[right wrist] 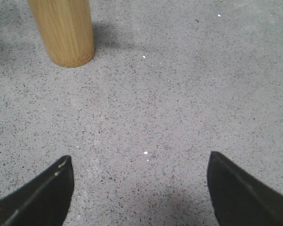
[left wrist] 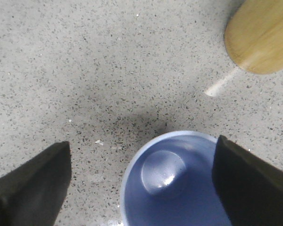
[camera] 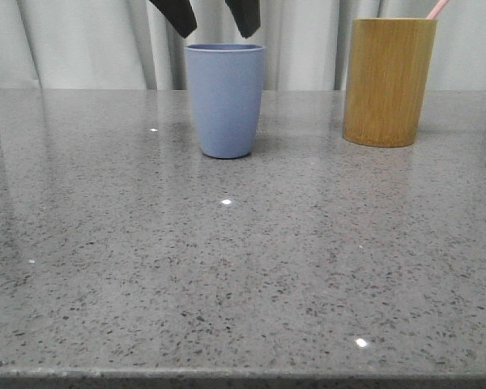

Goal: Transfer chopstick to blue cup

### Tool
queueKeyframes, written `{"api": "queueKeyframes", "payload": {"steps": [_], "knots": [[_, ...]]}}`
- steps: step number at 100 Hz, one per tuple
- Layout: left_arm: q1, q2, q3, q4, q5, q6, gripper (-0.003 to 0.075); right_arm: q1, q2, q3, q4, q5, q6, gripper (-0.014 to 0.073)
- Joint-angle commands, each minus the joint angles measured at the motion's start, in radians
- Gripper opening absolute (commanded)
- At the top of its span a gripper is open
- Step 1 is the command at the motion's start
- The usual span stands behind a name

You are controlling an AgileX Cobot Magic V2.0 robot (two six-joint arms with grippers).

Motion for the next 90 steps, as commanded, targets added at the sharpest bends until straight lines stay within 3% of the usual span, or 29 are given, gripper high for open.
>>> {"api": "queueKeyframes", "payload": {"steps": [1,30,48,64,90], "knots": [[0.011,-0.096,-0.036,-0.005,0.009,-0.020,0.0589,-0.002,0.010,-0.033,-0.004,-0.060,-0.005,0.0580],[0.079,-0.173,-0.032,-0.004,0.009,-0.026,0.0589,-0.002,0.010,-0.033,-0.004,-0.059,-0.005,0.0580],[0.129,-0.264,0.057,0.021,0.009,-0.033,0.0588,-0.002,0.010,-0.033,-0.004,-0.060,-0.005,0.0580],[0.187,-0.378,0.233,0.065,-0.011,-0.034,0.0588,-0.002,0.010,-0.033,-0.004,-0.061,-0.005,0.0580],[0.276,-0.644,0.636,0.065,-0.208,-0.038,0.0588,-0.002,0.010,-0.033,-0.004,-0.061,-0.005,0.0580]]}}
